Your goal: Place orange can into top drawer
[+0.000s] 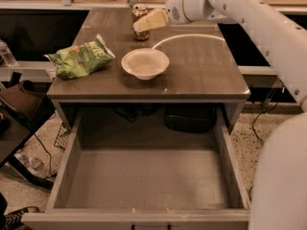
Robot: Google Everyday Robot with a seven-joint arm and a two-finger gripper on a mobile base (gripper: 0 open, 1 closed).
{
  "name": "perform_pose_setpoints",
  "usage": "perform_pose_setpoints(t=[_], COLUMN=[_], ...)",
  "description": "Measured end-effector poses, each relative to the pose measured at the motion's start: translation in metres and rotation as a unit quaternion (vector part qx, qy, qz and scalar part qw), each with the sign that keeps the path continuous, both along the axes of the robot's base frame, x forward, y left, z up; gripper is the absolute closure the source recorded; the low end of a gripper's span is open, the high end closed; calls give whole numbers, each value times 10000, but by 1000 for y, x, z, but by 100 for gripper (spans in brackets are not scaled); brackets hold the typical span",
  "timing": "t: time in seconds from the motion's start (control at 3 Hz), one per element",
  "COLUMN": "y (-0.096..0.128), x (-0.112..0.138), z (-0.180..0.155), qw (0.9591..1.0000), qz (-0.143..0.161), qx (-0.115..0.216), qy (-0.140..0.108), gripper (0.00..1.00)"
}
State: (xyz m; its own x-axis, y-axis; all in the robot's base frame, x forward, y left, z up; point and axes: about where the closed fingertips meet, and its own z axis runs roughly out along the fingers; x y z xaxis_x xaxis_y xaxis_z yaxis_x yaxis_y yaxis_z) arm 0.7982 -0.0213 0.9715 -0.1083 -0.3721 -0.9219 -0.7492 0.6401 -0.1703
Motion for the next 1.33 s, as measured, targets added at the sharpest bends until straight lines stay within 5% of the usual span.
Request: perform_pose_setpoints(t=[1.33], y=[36], x=[87], z=[-13], qw=[9969], qz=[-145], qx=[660], qy=[-392], gripper=[0])
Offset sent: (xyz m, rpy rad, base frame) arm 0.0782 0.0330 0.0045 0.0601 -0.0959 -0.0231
